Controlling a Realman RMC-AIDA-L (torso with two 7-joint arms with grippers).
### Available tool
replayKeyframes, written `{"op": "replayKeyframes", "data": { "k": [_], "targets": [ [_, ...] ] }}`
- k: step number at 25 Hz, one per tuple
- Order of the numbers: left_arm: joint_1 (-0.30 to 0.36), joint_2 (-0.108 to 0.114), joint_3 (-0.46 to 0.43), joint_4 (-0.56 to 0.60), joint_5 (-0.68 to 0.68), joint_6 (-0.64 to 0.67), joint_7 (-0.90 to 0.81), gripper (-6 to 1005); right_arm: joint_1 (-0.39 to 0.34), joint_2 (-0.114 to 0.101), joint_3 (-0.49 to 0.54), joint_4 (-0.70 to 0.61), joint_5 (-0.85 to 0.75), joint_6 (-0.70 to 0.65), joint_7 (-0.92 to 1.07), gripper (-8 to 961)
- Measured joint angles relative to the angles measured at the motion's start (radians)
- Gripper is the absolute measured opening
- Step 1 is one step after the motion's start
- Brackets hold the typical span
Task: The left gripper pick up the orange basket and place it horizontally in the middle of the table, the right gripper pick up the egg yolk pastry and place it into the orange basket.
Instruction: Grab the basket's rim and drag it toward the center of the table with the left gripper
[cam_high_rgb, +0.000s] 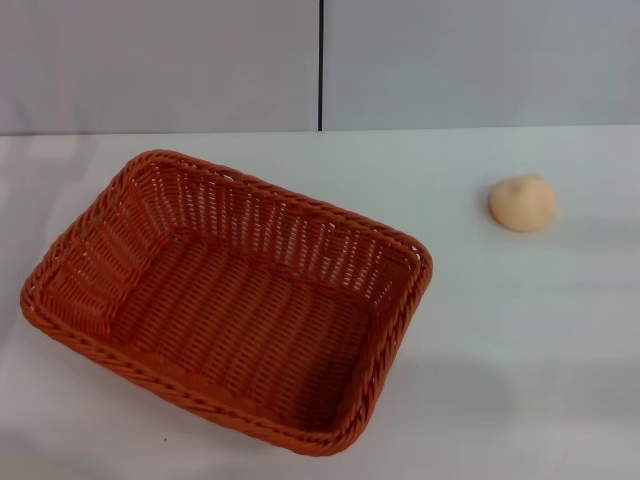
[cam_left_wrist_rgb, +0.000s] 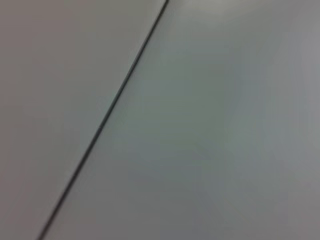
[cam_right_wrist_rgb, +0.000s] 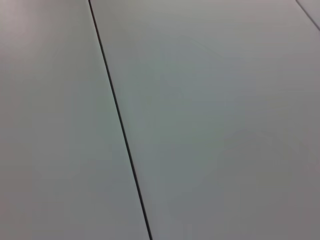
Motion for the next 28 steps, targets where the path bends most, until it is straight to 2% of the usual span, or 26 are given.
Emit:
{"op": "replayKeyframes", "data": {
  "k": [3, 5, 8, 10, 13, 14, 16, 21, 24, 28],
  "targets": [
    [-0.011, 0.004, 0.079, 0.148, 0.040, -0.090, -0.205, 796, 0.002, 0.000, 0.010, 0.000, 0.000, 0.003, 0.000, 585],
    [-0.015, 0.016, 0.205, 0.331, 0.103, -0.183, -0.424, 796, 0.003, 0.000, 0.019, 0.000, 0.001, 0.005, 0.000, 585],
    [-0.016, 0.055, 0.383, 0.567, 0.224, -0.291, -0.728, 796, 0.001, 0.001, 0.039, 0.001, 0.001, 0.008, -0.003, 585],
    [-0.016, 0.082, 0.452, 0.684, 0.304, -0.312, -0.889, 796, -0.003, 0.002, 0.048, 0.002, 0.001, 0.010, -0.007, 585],
    [-0.021, 0.105, 0.471, 0.804, 0.420, -0.304, -1.066, 796, -0.009, 0.003, 0.057, 0.002, 0.001, 0.014, -0.007, 585],
    [-0.028, 0.120, 0.475, 0.870, 0.511, -0.290, -1.176, 796, -0.010, 0.003, 0.061, 0.002, 0.001, 0.016, -0.007, 585],
    [-0.039, 0.136, 0.478, 0.934, 0.604, -0.259, -1.279, 795, -0.014, 0.003, 0.067, 0.001, 0.001, 0.018, -0.008, 585],
    [-0.088, 0.171, 0.481, 1.072, 0.879, -0.086, -1.552, 795, -0.022, 0.001, 0.089, 0.000, 0.001, 0.020, -0.006, 585],
    [-0.131, 0.169, 0.481, 1.138, 1.055, 0.026, -1.670, 795, -0.026, 0.000, 0.098, -0.006, 0.001, 0.020, -0.004, 585],
    [-0.174, 0.147, 0.482, 1.210, 1.216, 0.132, -1.742, 795, -0.031, -0.001, 0.102, -0.019, 0.001, 0.020, -0.002, 585]
  ]
}}
